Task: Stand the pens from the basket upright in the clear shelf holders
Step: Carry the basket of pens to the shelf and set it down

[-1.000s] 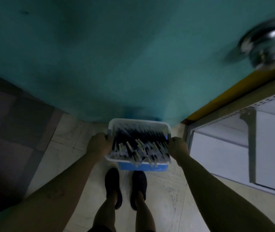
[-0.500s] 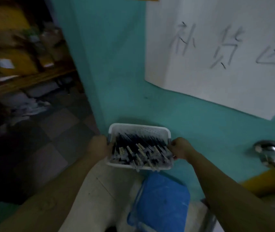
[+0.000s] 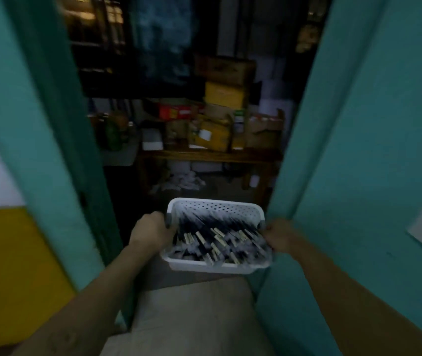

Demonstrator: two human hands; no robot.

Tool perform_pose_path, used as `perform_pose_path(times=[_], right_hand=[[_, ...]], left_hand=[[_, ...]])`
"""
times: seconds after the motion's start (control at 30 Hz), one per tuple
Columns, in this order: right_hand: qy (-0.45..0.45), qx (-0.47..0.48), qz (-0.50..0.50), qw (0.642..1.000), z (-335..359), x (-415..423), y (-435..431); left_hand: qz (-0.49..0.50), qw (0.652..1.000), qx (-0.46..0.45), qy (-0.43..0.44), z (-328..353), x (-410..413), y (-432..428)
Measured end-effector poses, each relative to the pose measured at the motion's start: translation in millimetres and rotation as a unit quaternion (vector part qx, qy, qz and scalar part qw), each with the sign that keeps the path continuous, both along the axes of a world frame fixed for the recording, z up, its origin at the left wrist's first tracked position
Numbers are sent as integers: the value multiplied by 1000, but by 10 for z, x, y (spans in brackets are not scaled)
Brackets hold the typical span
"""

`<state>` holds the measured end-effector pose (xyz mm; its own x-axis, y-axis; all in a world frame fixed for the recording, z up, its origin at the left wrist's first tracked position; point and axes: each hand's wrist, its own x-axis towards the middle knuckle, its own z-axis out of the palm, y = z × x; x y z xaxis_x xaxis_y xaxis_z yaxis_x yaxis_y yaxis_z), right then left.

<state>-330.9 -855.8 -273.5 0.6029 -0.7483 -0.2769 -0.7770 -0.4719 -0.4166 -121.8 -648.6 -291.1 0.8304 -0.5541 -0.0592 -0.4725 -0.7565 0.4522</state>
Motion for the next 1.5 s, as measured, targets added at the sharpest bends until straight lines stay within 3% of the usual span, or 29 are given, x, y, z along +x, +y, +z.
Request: perform_pose_path(times=[0.17,0.3,0.47,0.6,0.87,1.07,1.23,1.5], right_hand=[[-21,37,112,993,47,1188,936],[-19,103,180,978,-104,1911,1762],[-34,85,277,956,-248,2640,2887],[-23,15,392,919,-305,3190,3716],[0,-74,593,802,-316,4320,5321],[-28,-60,684,727,-272,5210,6454],[-43,-44,717,694,-183,5873,7417],[-65,-15,782,619,-148,6257,9081]], left_hand=[[105,993,50,-36,90,681,1352],[181,981,72,-13,-13,990,2470],[303,950,72,24,-225,1058,3713],[416,907,62,11,-261,1054,4582],[587,805,92,-5,-265,1021,5896],[681,727,87,-12,-307,1292,6678],[733,671,102,-37,-299,1557,7291],[814,576,81,-11,-239,1521,8345]])
